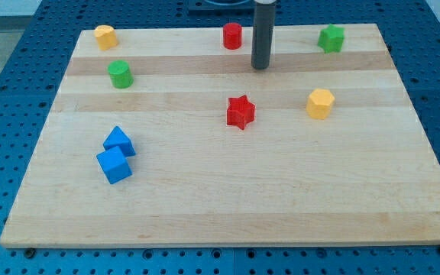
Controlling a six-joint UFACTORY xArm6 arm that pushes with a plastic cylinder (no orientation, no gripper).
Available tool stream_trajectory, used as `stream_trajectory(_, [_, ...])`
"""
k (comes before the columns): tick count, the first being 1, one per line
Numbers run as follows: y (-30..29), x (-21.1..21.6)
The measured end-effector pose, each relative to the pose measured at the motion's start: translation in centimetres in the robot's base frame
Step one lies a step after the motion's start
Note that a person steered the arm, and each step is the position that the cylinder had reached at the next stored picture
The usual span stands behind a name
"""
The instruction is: Separate the blue blocks
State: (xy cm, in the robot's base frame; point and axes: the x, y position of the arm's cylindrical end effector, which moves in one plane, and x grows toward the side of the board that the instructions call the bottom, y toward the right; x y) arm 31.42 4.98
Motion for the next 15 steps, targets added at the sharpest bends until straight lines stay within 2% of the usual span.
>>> stream_trajectory(1, [-4.8, 5.9])
stream_trajectory(2, [-12.6, 6.0])
stream_trajectory(3, [-13.7, 12.1])
stream_trajectory(4, [-14.6, 20.5])
stream_trajectory(6, [-23.7, 15.3])
stream_trajectory(7, [-20.8, 17.2])
stream_trajectory(8, [-26.3, 15.8])
stream_trajectory(9, [-29.1, 14.2])
stream_trajectory(10, [-29.1, 11.4])
stream_trajectory(15, [-21.0, 11.1])
